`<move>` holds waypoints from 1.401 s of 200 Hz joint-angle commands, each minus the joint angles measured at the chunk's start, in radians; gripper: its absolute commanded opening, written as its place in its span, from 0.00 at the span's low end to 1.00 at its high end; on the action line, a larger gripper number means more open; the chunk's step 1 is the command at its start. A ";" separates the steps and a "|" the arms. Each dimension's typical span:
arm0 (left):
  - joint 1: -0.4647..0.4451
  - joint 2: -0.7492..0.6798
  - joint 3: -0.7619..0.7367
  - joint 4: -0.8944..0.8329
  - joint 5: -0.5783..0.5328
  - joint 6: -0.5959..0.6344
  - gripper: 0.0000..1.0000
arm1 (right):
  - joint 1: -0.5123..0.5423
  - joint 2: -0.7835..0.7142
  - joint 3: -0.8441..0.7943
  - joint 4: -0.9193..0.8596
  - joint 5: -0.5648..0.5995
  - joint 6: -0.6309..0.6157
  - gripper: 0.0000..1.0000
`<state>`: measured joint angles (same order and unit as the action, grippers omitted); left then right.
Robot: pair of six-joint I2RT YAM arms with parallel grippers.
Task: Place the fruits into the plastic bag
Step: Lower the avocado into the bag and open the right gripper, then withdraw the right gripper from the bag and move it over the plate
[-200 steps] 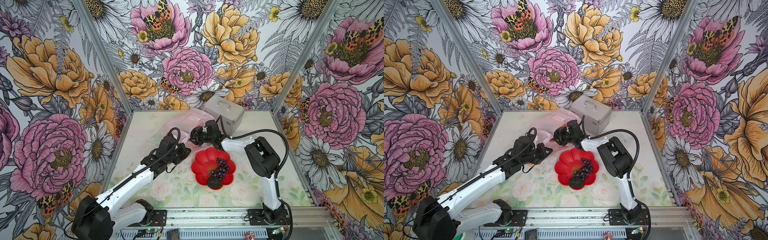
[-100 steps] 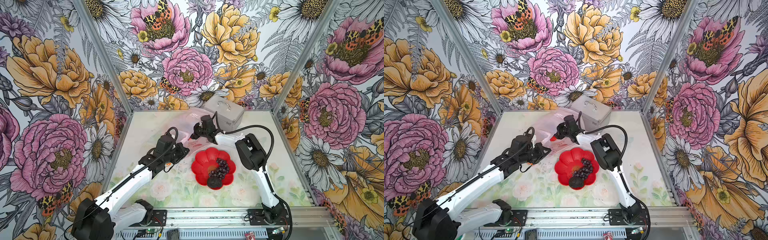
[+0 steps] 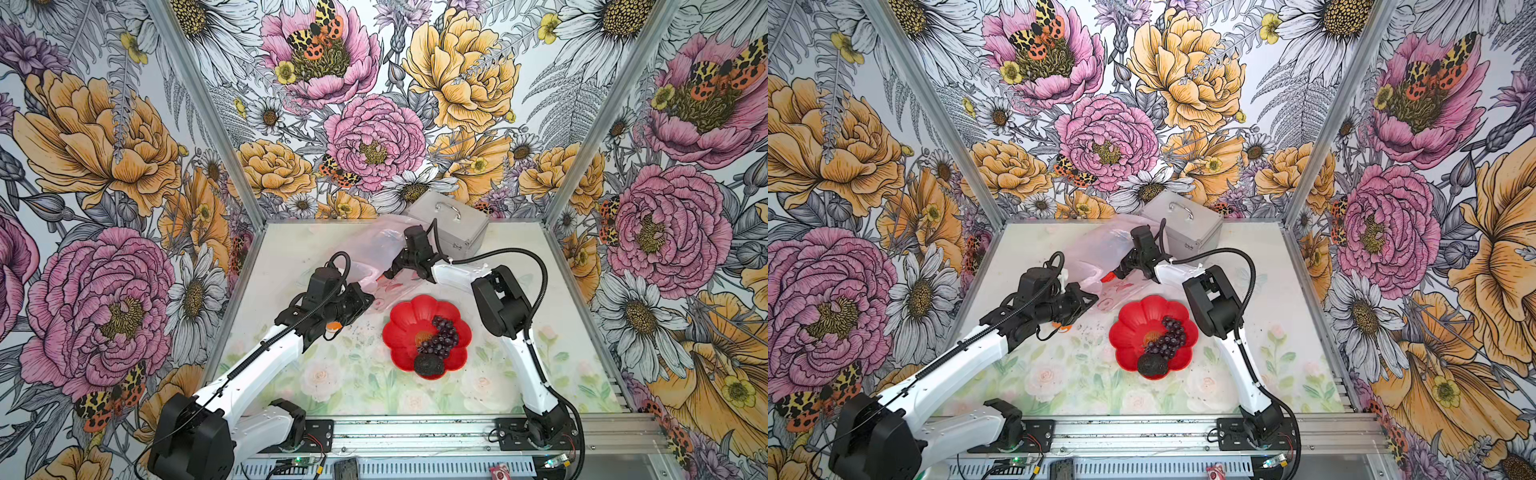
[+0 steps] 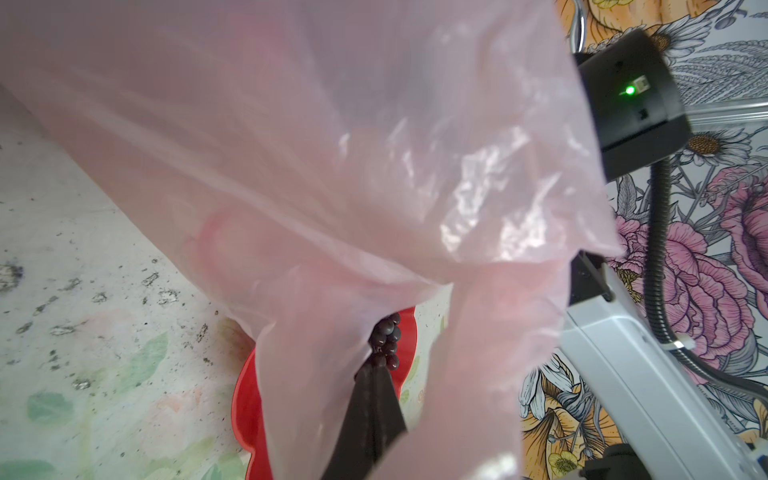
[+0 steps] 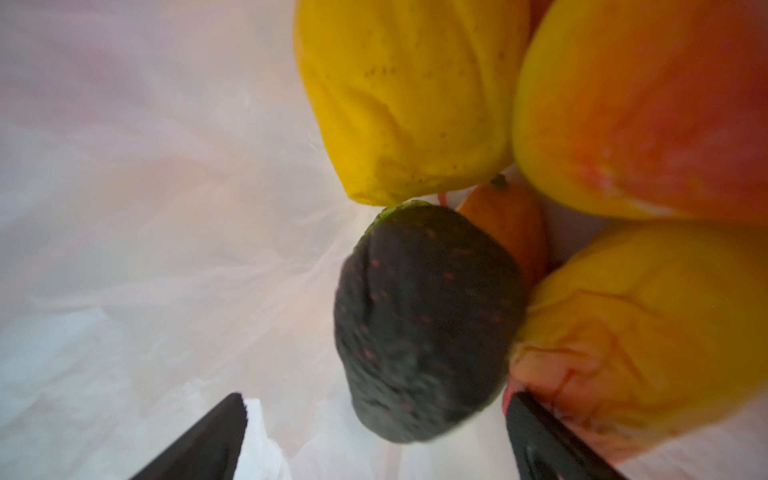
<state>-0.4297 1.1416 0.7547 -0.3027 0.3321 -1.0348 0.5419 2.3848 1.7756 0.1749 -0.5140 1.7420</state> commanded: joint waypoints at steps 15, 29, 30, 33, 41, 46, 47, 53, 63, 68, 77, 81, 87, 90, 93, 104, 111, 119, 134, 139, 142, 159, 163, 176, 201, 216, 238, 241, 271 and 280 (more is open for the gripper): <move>0.006 0.032 0.043 0.024 0.039 0.033 0.00 | -0.008 -0.063 -0.035 -0.033 -0.050 -0.071 0.99; 0.006 0.039 0.047 0.027 0.037 0.035 0.00 | -0.008 -0.085 -0.048 -0.049 -0.068 -0.100 0.99; 0.006 0.039 0.046 0.027 0.037 0.035 0.00 | -0.008 -0.085 -0.048 -0.049 -0.068 -0.100 0.99; 0.008 0.040 0.048 0.027 0.038 0.035 0.00 | -0.008 -0.089 -0.050 -0.055 -0.075 -0.109 1.00; 0.007 0.041 0.049 0.029 0.038 0.034 0.00 | -0.008 -0.100 -0.056 -0.068 -0.090 -0.126 1.00; 0.008 0.044 0.052 0.030 0.039 0.035 0.00 | -0.008 -0.107 -0.058 -0.076 -0.100 -0.136 0.99; 0.007 0.044 0.051 0.030 0.038 0.035 0.00 | -0.008 -0.108 -0.059 -0.077 -0.101 -0.138 0.99; 0.006 0.045 0.052 0.031 0.037 0.035 0.00 | -0.008 -0.114 -0.063 -0.087 -0.113 -0.153 0.99; 0.006 0.048 0.054 0.031 0.034 0.035 0.00 | -0.007 -0.127 -0.066 -0.109 -0.131 -0.179 1.00; 0.006 0.050 0.055 0.032 0.032 0.035 0.00 | -0.008 -0.134 -0.069 -0.120 -0.137 -0.193 0.99; 0.008 0.050 0.055 0.033 0.028 0.034 0.00 | -0.009 -0.150 -0.074 -0.143 -0.147 -0.222 0.99; 0.006 0.052 0.055 0.033 0.026 0.033 0.00 | -0.010 -0.157 -0.078 -0.156 -0.150 -0.234 1.00; 0.006 0.049 0.057 0.033 0.023 0.033 0.00 | -0.010 -0.167 -0.082 -0.175 -0.156 -0.257 0.99; 0.006 0.050 0.057 0.033 0.021 0.033 0.00 | -0.010 -0.173 -0.082 -0.185 -0.157 -0.268 0.99; 0.006 0.049 0.057 0.033 0.019 0.034 0.00 | -0.010 -0.177 -0.083 -0.189 -0.158 -0.277 0.99; 0.006 0.046 0.057 0.034 0.008 0.033 0.00 | -0.009 -0.201 -0.096 -0.216 -0.163 -0.315 0.99; 0.006 0.044 0.057 0.034 0.004 0.033 0.00 | -0.011 -0.219 -0.113 -0.226 -0.169 -0.336 1.00; 0.006 0.042 0.056 0.034 -0.002 0.033 0.00 | -0.013 -0.240 -0.132 -0.236 -0.173 -0.354 1.00; 0.006 0.039 0.054 0.035 -0.009 0.030 0.00 | -0.017 -0.282 -0.162 -0.272 -0.175 -0.406 1.00; 0.006 0.038 0.052 0.034 -0.012 0.029 0.00 | -0.018 -0.296 -0.172 -0.288 -0.175 -0.427 0.99; 0.006 0.038 0.051 0.034 -0.014 0.027 0.00 | -0.019 -0.306 -0.178 -0.298 -0.175 -0.440 0.99; 0.006 0.037 0.047 0.037 -0.025 0.023 0.00 | -0.026 -0.361 -0.206 -0.363 -0.170 -0.520 0.99; 0.007 0.037 0.047 0.039 -0.028 0.021 0.00 | -0.028 -0.373 -0.212 -0.381 -0.168 -0.542 0.99; 0.005 0.042 0.046 0.044 -0.038 0.016 0.00 | -0.032 -0.412 -0.227 -0.439 -0.163 -0.612 1.00; -0.005 0.059 0.054 0.049 -0.053 0.015 0.00 | -0.039 -0.491 -0.262 -0.549 -0.135 -0.749 1.00; -0.014 0.068 0.059 0.049 -0.065 0.010 0.00 | -0.043 -0.539 -0.288 -0.601 -0.113 -0.821 0.99; -0.032 0.076 0.063 0.052 -0.081 0.009 0.00 | -0.043 -0.614 -0.321 -0.666 -0.076 -0.927 0.99; -0.034 0.078 0.064 0.053 -0.083 0.009 0.00 | -0.043 -0.620 -0.323 -0.673 -0.073 -0.937 0.99; -0.057 0.085 0.059 0.059 -0.101 0.002 0.00 | -0.043 -0.713 -0.350 -0.775 -0.022 -1.091 0.99; -0.063 0.085 0.055 0.063 -0.107 -0.001 0.00 | -0.043 -0.734 -0.353 -0.808 -0.010 -1.133 1.00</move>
<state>-0.4767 1.2224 0.7876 -0.2794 0.2699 -1.0225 0.5022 1.7317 1.4334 -0.5125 -0.5861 0.7986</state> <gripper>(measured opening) 0.047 0.995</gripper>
